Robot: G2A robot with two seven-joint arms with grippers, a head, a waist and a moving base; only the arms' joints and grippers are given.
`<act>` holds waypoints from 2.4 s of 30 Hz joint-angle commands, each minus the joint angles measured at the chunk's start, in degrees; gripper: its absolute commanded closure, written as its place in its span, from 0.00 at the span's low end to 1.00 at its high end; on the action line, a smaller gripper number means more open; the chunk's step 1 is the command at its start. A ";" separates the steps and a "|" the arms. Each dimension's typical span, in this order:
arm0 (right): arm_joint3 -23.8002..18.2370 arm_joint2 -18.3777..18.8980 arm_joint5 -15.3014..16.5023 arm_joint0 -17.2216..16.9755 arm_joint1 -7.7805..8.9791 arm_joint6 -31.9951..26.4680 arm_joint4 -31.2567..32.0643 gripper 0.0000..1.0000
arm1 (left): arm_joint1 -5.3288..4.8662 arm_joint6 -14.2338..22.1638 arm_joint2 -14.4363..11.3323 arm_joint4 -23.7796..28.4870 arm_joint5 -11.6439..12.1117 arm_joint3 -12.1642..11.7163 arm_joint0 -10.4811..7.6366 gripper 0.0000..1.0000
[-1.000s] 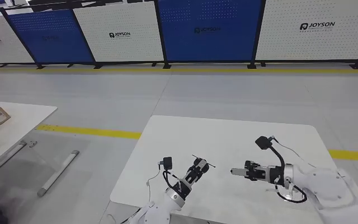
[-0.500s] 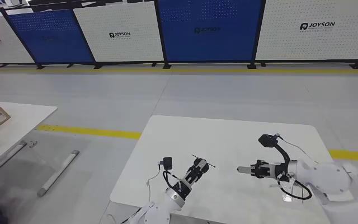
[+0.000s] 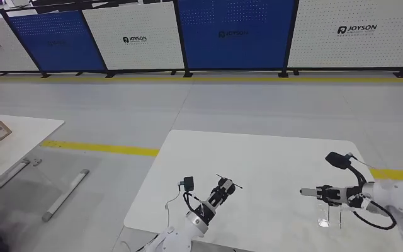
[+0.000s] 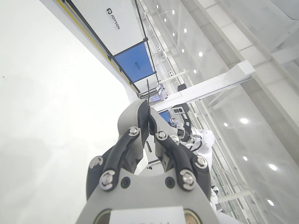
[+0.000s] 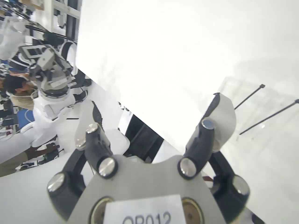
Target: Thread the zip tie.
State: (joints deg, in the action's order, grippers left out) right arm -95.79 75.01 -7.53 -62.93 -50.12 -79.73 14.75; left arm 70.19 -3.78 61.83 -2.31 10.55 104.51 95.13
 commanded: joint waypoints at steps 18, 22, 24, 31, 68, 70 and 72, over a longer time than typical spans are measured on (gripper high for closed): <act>6.03 -5.10 0.14 3.80 1.26 0.09 -1.92 0.00 | 0.00 0.00 0.00 0.00 0.00 0.00 0.00 1.00; 10.49 -13.90 -4.63 12.11 2.24 0.09 -1.37 0.00 | 0.00 0.00 0.00 0.00 0.00 0.00 0.00 1.00; 10.83 -15.03 -4.36 13.05 2.30 0.09 -1.74 0.00 | 0.00 0.00 0.00 0.00 0.00 0.00 0.00 1.00; 10.83 -15.03 -4.36 13.05 2.30 0.09 -1.74 0.00 | 0.00 0.00 0.00 0.00 0.00 0.00 0.00 1.00; 7.69 -15.70 -8.25 9.59 5.27 0.09 8.16 0.00 | 0.00 0.00 0.00 0.00 0.00 0.00 0.00 1.00; 7.69 -15.70 -8.25 9.59 5.27 0.09 8.16 0.00 | 0.00 0.00 0.00 0.00 0.00 0.00 0.00 1.00; 7.69 -15.70 -8.25 9.59 5.27 0.09 8.16 0.00 | 0.00 0.00 0.00 0.00 0.00 0.00 0.00 1.00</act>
State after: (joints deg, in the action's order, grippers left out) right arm -88.11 59.31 -15.83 -53.32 -44.84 -79.63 22.88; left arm 70.19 -3.78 61.83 -2.31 10.55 104.51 95.13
